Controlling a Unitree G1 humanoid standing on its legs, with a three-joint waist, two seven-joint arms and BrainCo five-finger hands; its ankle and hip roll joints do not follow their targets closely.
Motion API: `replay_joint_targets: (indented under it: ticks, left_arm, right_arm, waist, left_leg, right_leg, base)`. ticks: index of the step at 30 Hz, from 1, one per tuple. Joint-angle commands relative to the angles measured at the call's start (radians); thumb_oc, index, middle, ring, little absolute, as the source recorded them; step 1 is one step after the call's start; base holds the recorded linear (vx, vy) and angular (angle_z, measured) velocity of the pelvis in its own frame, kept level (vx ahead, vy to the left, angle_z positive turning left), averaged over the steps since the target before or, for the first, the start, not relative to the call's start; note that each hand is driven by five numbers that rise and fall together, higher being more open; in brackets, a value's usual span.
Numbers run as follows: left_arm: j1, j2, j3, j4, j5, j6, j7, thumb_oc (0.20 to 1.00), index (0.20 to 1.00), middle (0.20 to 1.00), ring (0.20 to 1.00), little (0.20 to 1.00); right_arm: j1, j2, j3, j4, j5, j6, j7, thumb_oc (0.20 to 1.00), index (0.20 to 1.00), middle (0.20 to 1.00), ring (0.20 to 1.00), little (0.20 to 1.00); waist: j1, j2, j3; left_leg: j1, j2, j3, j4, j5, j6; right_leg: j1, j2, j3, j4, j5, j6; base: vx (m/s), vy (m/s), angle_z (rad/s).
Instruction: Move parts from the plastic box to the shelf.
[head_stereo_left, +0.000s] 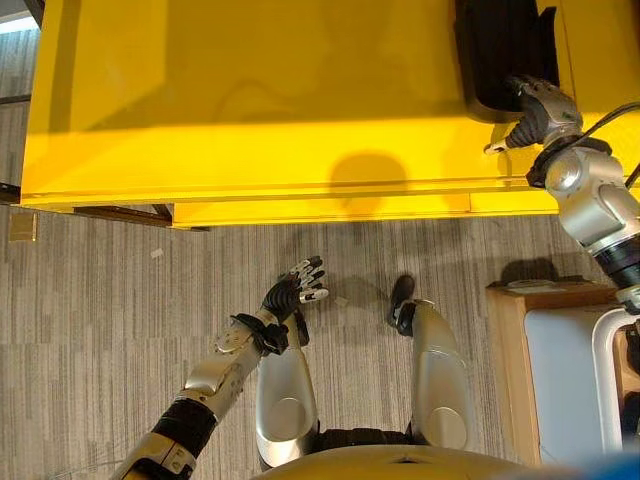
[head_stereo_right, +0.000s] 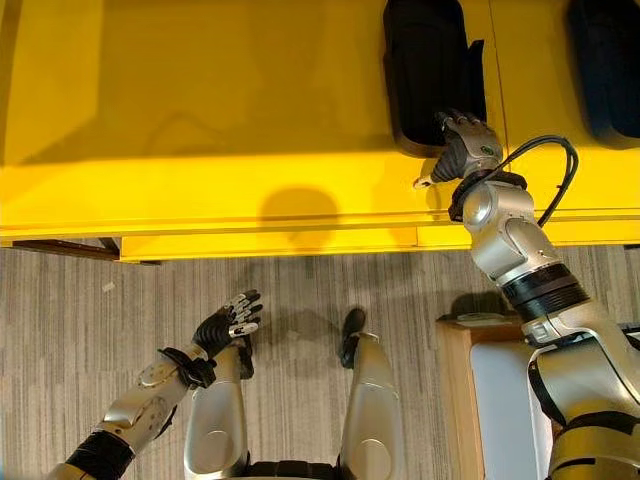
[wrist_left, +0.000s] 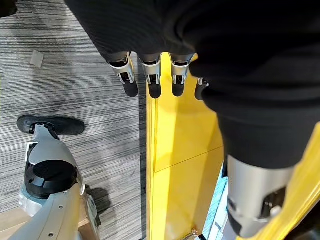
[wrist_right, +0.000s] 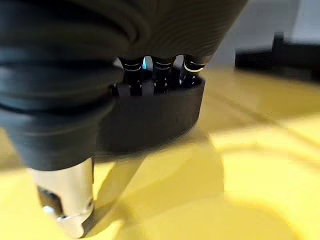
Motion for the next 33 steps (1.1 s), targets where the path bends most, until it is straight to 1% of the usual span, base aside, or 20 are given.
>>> replay_joint_targets:
  ticks: [1,2,3,4,5,7,10,12,13,15,16,17,18,20,25,27,28,29,30,33]
  left_arm:
    - [0.042,-0.013,-0.02,-0.059,0.012,-0.052,-0.008,1.0,1.0,1.0,1.0,1.0]
    - [0.035,-0.017,-0.032,-0.044,0.0,-0.06,-0.025,1.0,1.0,1.0,1.0,1.0]
    - [0.031,-0.018,-0.038,-0.039,-0.003,-0.057,-0.062,1.0,1.0,1.0,1.0,1.0]
    - [0.025,-0.016,-0.045,-0.037,0.003,-0.052,-0.084,1.0,1.0,1.0,1.0,1.0]
    - [0.025,-0.016,-0.062,-0.038,0.002,-0.063,-0.093,1.0,1.0,1.0,1.0,1.0]
    - [0.029,-0.015,-0.075,-0.039,-0.028,-0.069,-0.062,1.0,1.0,1.0,1.0,1.0]
    - [0.032,-0.024,-0.076,0.004,-0.021,-0.103,-0.085,1.0,1.0,1.0,1.0,1.0]
    - [0.036,-0.028,-0.064,0.021,-0.021,-0.121,-0.108,1.0,1.0,1.0,1.0,1.0]
    - [0.037,-0.03,-0.062,0.022,-0.02,-0.124,-0.113,1.0,1.0,1.0,1.0,1.0]
    - [0.043,-0.03,-0.057,0.022,-0.016,-0.133,-0.124,1.0,1.0,1.0,1.0,1.0]
    - [0.047,-0.03,-0.055,0.024,-0.015,-0.14,-0.129,1.0,1.0,1.0,1.0,1.0]
    - [0.048,-0.029,-0.054,0.024,-0.015,-0.144,-0.128,1.0,1.0,1.0,1.0,1.0]
    - [0.05,-0.03,-0.05,0.025,-0.013,-0.147,-0.13,1.0,1.0,1.0,1.0,1.0]
    - [0.051,-0.033,-0.043,0.029,-0.017,-0.156,-0.133,1.0,1.0,1.0,1.0,1.0]
    - [0.036,-0.034,-0.044,0.046,-0.015,-0.172,-0.13,1.0,1.0,1.0,1.0,1.0]
    - [0.029,-0.031,-0.043,0.043,-0.019,-0.163,-0.124,1.0,1.0,1.0,1.0,1.0]
    - [0.026,-0.032,-0.04,0.042,-0.013,-0.155,-0.123,1.0,1.0,1.0,1.0,1.0]
    - [0.025,-0.028,-0.04,0.038,-0.017,-0.152,-0.123,1.0,1.0,1.0,1.0,1.0]
    - [0.026,-0.025,-0.042,0.04,-0.02,-0.155,-0.124,1.0,1.0,1.0,1.0,1.0]
    - [0.018,-0.024,-0.04,0.035,-0.016,-0.143,-0.118,1.0,1.0,1.0,1.0,1.0]
  right_arm:
    - [-0.07,-0.038,-0.024,0.075,-0.085,-0.024,-0.188,1.0,1.0,1.0,1.0,1.0]
    - [-0.103,-0.043,-0.026,0.117,-0.08,-0.118,-0.315,1.0,1.0,1.0,1.0,1.0]
    - [-0.112,-0.044,-0.031,0.122,-0.083,-0.186,-0.398,1.0,1.0,1.0,1.0,1.0]
    - [-0.125,-0.044,-0.035,0.125,-0.105,-0.227,-0.445,1.0,1.0,1.0,1.0,1.0]
    - [-0.132,-0.051,-0.045,0.121,-0.122,-0.267,-0.512,1.0,1.0,1.0,1.0,1.0]
    - [-0.135,-0.061,-0.066,0.118,-0.115,-0.367,-0.607,1.0,1.0,1.0,1.0,1.0]
    - [-0.125,-0.054,-0.09,0.076,-0.098,-0.494,-0.644,1.0,1.0,1.0,1.0,1.0]
    - [-0.101,-0.044,-0.1,0.037,-0.109,-0.54,-0.622,1.0,1.0,1.0,1.0,1.0]
    - [-0.091,-0.04,-0.098,0.021,-0.099,-0.55,-0.608,1.0,1.0,1.0,1.0,1.0]
    - [-0.062,-0.032,-0.094,-0.015,-0.101,-0.565,-0.578,1.0,1.0,1.0,1.0,1.0]
    - [-0.05,-0.03,-0.091,-0.03,-0.096,-0.568,-0.542,1.0,1.0,1.0,1.0,1.0]
    - [-0.031,-0.028,-0.088,-0.05,-0.104,-0.56,-0.522,1.0,1.0,1.0,1.0,1.0]
    - [-0.024,-0.028,-0.08,-0.052,-0.108,-0.561,-0.526,1.0,1.0,1.0,1.0,1.0]
    - [-0.005,-0.02,-0.054,-0.055,-0.088,-0.534,-0.515,1.0,1.0,1.0,1.0,1.0]
    - [0.005,-0.012,-0.028,0.005,-0.079,-0.515,-0.466,1.0,1.0,1.0,1.0,1.0]
    - [0.008,-0.012,-0.015,0.02,-0.083,-0.449,-0.439,1.0,1.0,1.0,1.0,1.0]
    - [0.003,-0.017,0.002,0.05,-0.058,-0.42,-0.449,1.0,1.0,1.0,1.0,1.0]
    - [-0.001,-0.019,0.006,0.066,-0.049,-0.412,-0.457,1.0,1.0,1.0,1.0,1.0]
    - [0.0,-0.019,0.007,0.079,-0.046,-0.374,-0.461,1.0,1.0,1.0,1.0,1.0]
    - [-0.009,-0.016,0.008,0.147,-0.004,-0.298,-0.471,1.0,1.0,1.0,1.0,1.0]
  waist:
    - [0.003,0.036,0.003]
    - [0.01,0.046,0.003]
    - [0.013,0.049,0.003]
    - [0.014,0.052,0.003]
    - [0.015,0.058,0.003]
    - [0.02,0.07,0.003]
    - [0.021,0.082,0.003]
    - [0.019,0.089,0.003]
    - [0.018,0.091,0.003]
    - [0.014,0.092,0.003]
    - [0.012,0.092,0.003]
    - [0.008,0.092,0.003]
    - [0.008,0.091,0.003]
    - [0.005,0.089,0.003]
    - [0.003,0.086,0.003]
    - [0.001,0.084,0.003]
    - [0.002,0.082,0.003]
    - [0.001,0.08,0.003]
    - [0.0,0.078,0.003]
    - [0.001,0.071,0.003]
  left_leg:
    - [0.002,-0.038,0.034,0.109,-0.123,0.078]
    - [0.0,-0.045,0.029,0.105,-0.122,0.079]
    - [-0.001,-0.047,0.027,0.106,-0.122,0.079]
    - [-0.002,-0.047,0.027,0.105,-0.122,0.079]
    - [-0.001,-0.05,0.024,0.104,-0.12,0.079]
    - [-0.007,-0.058,0.016,0.111,-0.122,0.08]
    - [-0.02,-0.064,0.008,0.118,-0.124,0.08]
    - [-0.02,-0.069,0.007,0.113,-0.122,0.08]
    - [-0.02,-0.07,0.007,0.111,-0.123,0.08]
    - [-0.017,-0.072,0.009,0.104,-0.121,0.079]
    - [-0.015,-0.072,0.011,0.101,-0.12,0.078]
    - [-0.013,-0.071,0.013,0.099,-0.12,0.079]
    - [-0.012,-0.071,0.015,0.099,-0.12,0.08]
    - [-0.009,-0.069,0.02,0.097,-0.12,0.08]
    - [-0.004,-0.069,0.026,0.098,-0.128,0.085]
    - [-0.006,-0.069,0.028,0.099,-0.128,0.085]
    - [-0.007,-0.067,0.029,0.1,-0.129,0.086]
    - [-0.008,-0.066,0.028,0.101,-0.131,0.086]
    - [-0.007,-0.064,0.029,0.1,-0.13,0.084]
    - [-0.001,-0.063,0.032,0.09,-0.124,0.082]
  right_leg:
    - [0.052,0.061,0.02,0.017,-0.054,0.007]
    - [0.052,0.056,0.014,0.016,-0.055,0.009]
    - [0.052,0.053,0.011,0.016,-0.055,0.011]
    - [0.051,0.052,0.011,0.017,-0.056,0.011]
    - [0.052,0.052,0.011,0.019,-0.059,0.011]
    - [0.048,0.048,0.009,0.023,-0.063,0.012]
    - [0.038,0.043,0.005,0.027,-0.067,0.011]
    - [0.036,0.041,0.006,0.022,-0.065,0.012]
    - [0.035,0.04,0.007,0.019,-0.064,0.012]
    - [0.035,0.04,0.009,0.013,-0.06,0.013]
    - [0.036,0.039,0.009,0.009,-0.058,0.014]
    - [0.036,0.039,0.01,0.007,-0.056,0.015]
    - [0.037,0.039,0.012,0.004,-0.054,0.015]
    - [0.04,0.039,0.013,-0.003,-0.05,0.015]
    - [0.045,0.036,0.013,-0.014,-0.042,0.017]
    - [0.044,0.035,0.014,-0.018,-0.037,0.02]
    - [0.045,0.038,0.016,-0.024,-0.035,0.019]
    - [0.044,0.039,0.017,-0.021,-0.036,0.017]
    - [0.045,0.041,0.017,-0.023,-0.035,0.018]
    - [0.052,0.048,0.018,-0.035,-0.031,0.017]
  base:
    - [0.0,0.049,-0.02]
    - [0.0,0.0,0.0]
    - [0.0,0.0,0.0]
    - [0.0,0.0,0.0]
    - [0.01,0.034,0.0]
    - [0.01,0.017,0.0]
    - [0.0,0.015,0.05]
    - [-0.02,0.049,0.06]
    - [-0.03,0.052,0.02]
    - [-0.03,0.045,0.02]
    - [-0.03,0.043,0.02]
    - [-0.03,0.032,0.01]
    - [-0.04,0.035,0.01]
    - [-0.04,0.032,0.0]
    - [-0.04,0.014,0.0]
    - [-0.04,-0.006,0.0]
    - [-0.03,-0.016,0.0]
    - [0.0,0.0,0.0]
    - [0.0,0.0,0.0]
    - [-0.02,-0.022,0.0]
